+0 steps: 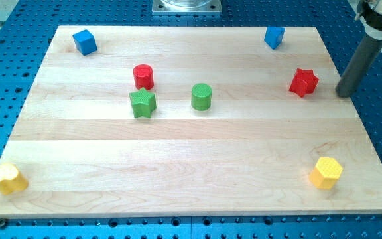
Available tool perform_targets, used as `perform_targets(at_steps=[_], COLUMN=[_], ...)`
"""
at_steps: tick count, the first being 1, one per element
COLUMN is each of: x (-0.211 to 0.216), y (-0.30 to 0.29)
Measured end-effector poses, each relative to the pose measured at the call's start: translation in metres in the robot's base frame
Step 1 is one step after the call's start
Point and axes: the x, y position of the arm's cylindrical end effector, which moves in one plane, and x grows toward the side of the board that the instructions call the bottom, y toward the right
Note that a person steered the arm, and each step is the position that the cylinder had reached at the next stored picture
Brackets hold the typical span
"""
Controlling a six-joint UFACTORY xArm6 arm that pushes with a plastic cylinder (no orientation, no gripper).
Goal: Push the green circle towards the bottom
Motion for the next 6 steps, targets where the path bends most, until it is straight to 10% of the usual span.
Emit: perform_targets(at_steps=[4, 6], x=[-0.052, -0.010], y=[-0.161, -0.272])
